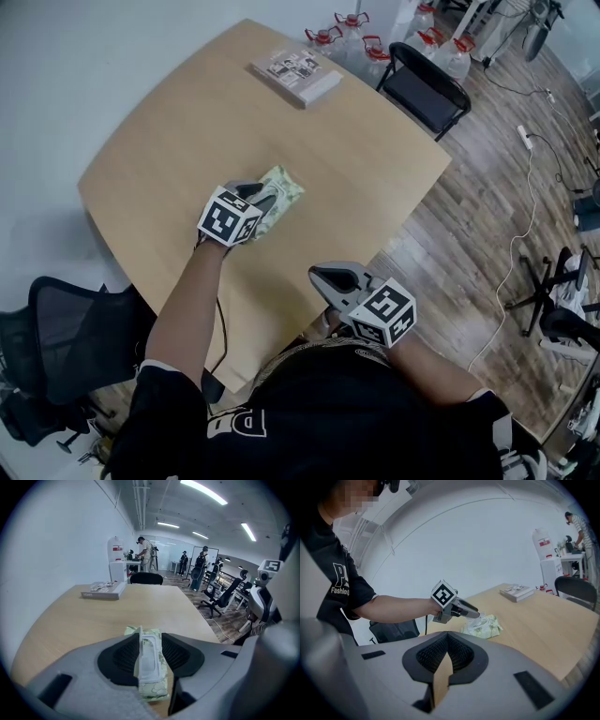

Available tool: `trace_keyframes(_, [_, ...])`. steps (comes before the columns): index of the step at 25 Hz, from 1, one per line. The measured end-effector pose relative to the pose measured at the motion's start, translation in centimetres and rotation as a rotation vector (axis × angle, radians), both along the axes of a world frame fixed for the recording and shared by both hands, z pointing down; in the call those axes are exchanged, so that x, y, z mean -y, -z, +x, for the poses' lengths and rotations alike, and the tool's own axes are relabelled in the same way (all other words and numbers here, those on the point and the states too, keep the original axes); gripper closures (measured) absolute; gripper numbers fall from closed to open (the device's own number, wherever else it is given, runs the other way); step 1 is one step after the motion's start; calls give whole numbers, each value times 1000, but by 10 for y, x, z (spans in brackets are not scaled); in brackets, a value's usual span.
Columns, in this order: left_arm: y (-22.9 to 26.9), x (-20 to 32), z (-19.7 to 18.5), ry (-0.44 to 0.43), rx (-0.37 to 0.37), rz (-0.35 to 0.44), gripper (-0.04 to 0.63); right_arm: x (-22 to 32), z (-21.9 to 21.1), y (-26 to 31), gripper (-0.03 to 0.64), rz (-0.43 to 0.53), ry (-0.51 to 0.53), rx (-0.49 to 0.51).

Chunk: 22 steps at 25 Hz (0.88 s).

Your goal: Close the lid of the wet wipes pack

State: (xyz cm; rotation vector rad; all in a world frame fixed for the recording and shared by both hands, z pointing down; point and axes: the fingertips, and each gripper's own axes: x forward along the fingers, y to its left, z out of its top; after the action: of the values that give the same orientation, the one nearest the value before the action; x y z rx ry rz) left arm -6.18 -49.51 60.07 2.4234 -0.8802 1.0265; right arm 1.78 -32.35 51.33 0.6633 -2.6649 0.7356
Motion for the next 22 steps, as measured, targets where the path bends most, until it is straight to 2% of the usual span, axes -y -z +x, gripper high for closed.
trace_keyframes(7, [-15,-12,3,1,73,52,439,-2,2,-2,612,-5,-6,-6])
trace_keyframes(22, [-43,-24,14,-20,163,61,479,-2,5,-11,612,-27,-13,-5])
